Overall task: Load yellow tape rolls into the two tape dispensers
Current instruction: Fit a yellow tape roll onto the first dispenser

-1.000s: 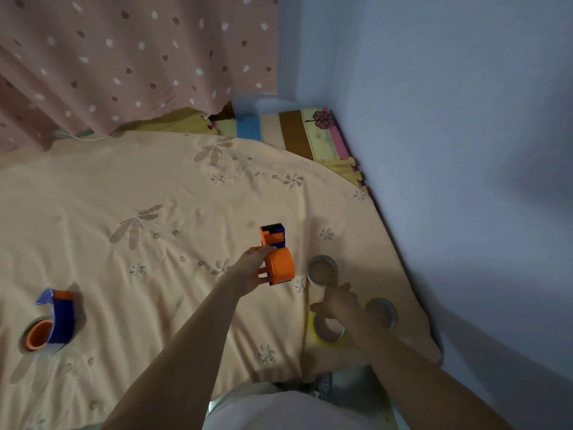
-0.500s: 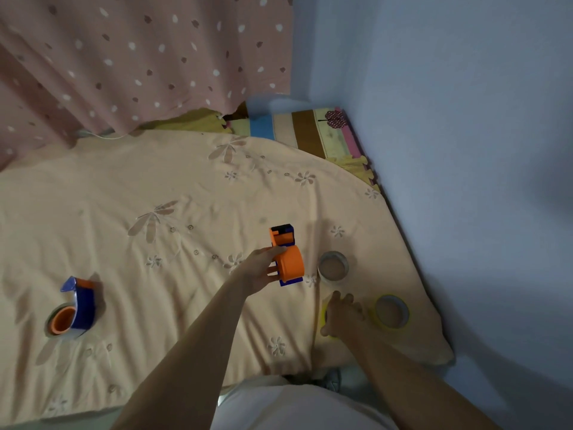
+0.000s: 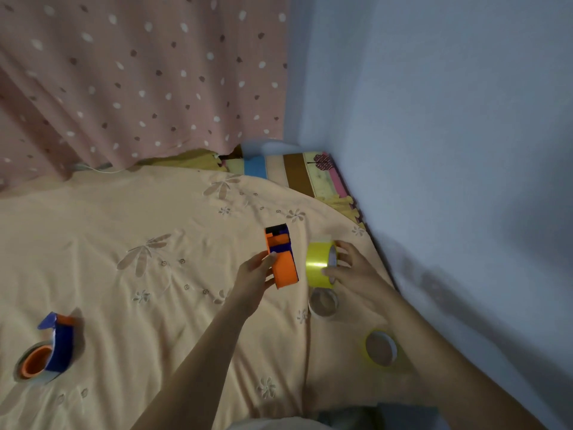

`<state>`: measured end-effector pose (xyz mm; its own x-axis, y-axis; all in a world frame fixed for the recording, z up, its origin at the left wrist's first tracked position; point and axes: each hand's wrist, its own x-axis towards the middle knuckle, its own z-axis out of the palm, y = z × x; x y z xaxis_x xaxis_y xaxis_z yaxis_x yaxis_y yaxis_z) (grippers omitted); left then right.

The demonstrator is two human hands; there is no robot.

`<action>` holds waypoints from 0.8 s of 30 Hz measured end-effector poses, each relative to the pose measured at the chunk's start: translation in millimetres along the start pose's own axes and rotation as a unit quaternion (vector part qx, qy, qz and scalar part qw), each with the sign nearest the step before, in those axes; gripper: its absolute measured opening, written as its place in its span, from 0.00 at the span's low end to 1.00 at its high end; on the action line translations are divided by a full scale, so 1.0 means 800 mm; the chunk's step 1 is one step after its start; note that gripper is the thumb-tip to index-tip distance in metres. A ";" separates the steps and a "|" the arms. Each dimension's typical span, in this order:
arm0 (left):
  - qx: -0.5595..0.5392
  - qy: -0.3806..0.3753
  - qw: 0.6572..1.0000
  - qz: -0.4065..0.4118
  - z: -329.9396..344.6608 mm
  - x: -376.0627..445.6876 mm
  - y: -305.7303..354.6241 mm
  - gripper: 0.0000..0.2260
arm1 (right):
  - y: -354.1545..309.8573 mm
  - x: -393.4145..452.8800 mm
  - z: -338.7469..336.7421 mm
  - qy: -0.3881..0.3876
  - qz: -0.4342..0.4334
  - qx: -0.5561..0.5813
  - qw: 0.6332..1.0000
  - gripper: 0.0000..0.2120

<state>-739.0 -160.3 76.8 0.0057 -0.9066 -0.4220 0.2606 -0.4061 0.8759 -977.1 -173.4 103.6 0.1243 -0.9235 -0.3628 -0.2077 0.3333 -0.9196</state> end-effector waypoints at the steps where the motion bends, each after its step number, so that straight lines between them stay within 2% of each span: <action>1: 0.002 -0.007 1.000 0.016 0.005 -0.002 0.005 0.23 | -0.010 -0.001 0.000 -0.012 -0.007 0.035 0.999 0.36; 4: 0.000 -0.026 0.998 0.062 0.018 -0.008 0.025 0.21 | -0.032 -0.003 0.004 -0.049 -0.011 0.051 0.997 0.33; 8: 0.008 -0.017 0.996 0.086 0.028 -0.015 0.042 0.19 | -0.038 0.001 0.011 -0.089 -0.022 0.056 0.994 0.36; 11: 0.012 -0.004 0.995 0.101 0.027 -0.020 0.044 0.11 | -0.041 -0.001 0.024 -0.117 -0.055 0.020 0.991 0.38; 16: -0.044 -0.025 0.997 0.060 0.038 -0.026 0.043 0.18 | -0.048 -0.003 0.054 -0.105 -0.064 -0.003 0.992 0.40; 19: -0.039 -0.037 0.998 0.045 0.038 -0.028 0.039 0.25 | -0.054 -0.002 0.065 -0.074 -0.070 -0.026 0.994 0.42; 22: 0.029 -0.055 0.994 0.086 0.033 -0.024 0.033 0.22 | -0.058 -0.001 0.068 -0.076 -0.083 -0.053 0.992 0.42; 24: 0.028 -0.046 0.994 0.098 0.028 -0.019 0.029 0.21 | -0.060 0.003 0.065 -0.109 -0.087 -0.077 0.987 0.42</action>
<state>-754.2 -158.8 108.9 -0.0380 -0.9746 -0.2209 0.2086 -0.2239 0.9520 -916.4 -181.7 139.1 0.3728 -0.8960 -0.2411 -0.3082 0.1255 -0.9430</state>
